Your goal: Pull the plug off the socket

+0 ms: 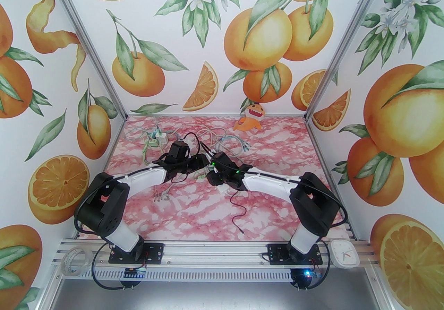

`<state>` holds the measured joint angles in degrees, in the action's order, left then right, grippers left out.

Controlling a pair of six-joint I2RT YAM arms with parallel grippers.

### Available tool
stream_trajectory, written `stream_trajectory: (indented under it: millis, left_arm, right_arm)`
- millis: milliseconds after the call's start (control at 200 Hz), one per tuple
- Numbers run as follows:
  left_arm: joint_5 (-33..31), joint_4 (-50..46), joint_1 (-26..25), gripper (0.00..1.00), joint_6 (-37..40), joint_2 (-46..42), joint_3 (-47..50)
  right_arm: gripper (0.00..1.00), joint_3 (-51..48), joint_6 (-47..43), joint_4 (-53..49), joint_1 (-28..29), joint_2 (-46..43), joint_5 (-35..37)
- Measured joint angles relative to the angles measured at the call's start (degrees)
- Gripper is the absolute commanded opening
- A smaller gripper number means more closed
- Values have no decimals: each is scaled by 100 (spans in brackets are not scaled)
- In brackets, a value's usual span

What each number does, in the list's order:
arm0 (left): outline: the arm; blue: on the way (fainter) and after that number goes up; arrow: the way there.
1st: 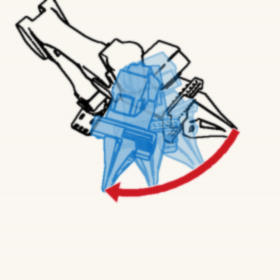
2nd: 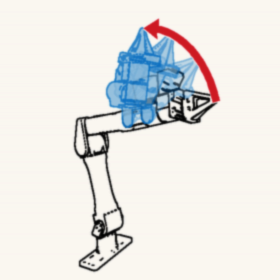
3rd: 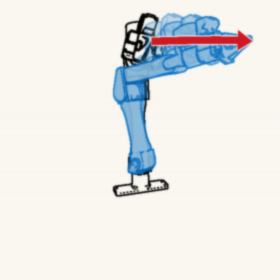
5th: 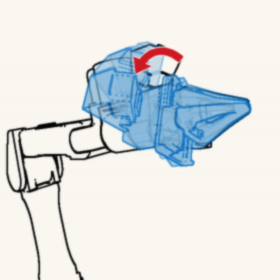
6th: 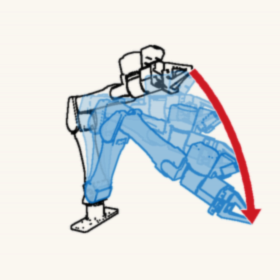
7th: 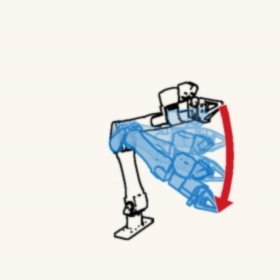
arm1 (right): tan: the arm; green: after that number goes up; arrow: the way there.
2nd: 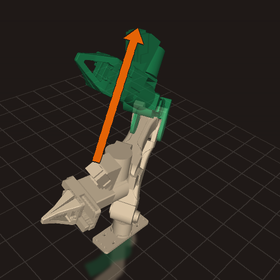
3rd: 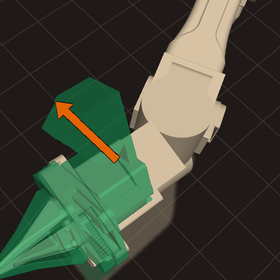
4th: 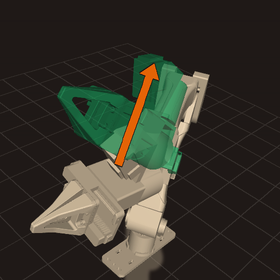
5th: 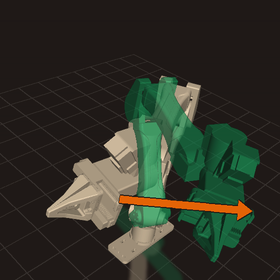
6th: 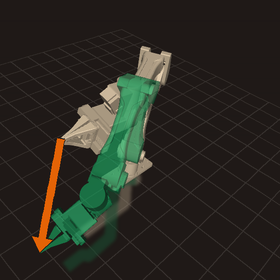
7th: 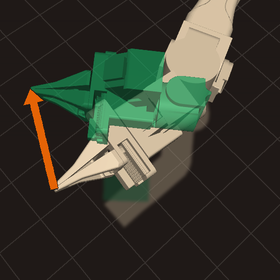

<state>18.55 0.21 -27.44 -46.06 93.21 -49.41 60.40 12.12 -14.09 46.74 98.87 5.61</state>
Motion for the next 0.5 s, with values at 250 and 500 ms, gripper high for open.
stream_trajectory:
  millis: [250, 500]
  left_arm:
    - [-42, -7, -33, 63, 9, 22, 20]
    - [-186, -11, 26, 57, 83, 168, -103]
  right_arm:
    - [43, 0, 0, 9, -4, 2, -17]
    - [40, 0, -4, 13, -7, 2, -22]
